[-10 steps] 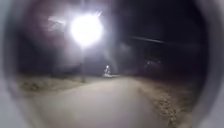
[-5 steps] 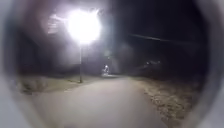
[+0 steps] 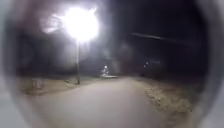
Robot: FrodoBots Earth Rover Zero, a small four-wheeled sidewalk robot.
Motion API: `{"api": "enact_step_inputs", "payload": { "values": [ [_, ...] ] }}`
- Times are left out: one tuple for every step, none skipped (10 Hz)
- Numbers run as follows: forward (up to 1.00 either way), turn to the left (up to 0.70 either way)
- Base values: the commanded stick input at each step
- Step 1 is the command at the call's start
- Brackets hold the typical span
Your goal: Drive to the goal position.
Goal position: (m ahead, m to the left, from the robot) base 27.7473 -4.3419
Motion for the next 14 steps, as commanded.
{"api": "enact_step_inputs", "payload": {
  "values": [
    [0.85,0.0],
    [0.85,0.0],
    [0.85,0.0],
    [0.85,0.0],
    [0.85,0.0],
    [0.85,0.0],
    [0.85,0.0],
    [0.85,0.0],
    [0.85,0.0],
    [0.85,0.0],
    [0.85,0.0],
    [0.85,0.0],
    [0.85,0.0],
    [0.85,0.0]
  ]
}}
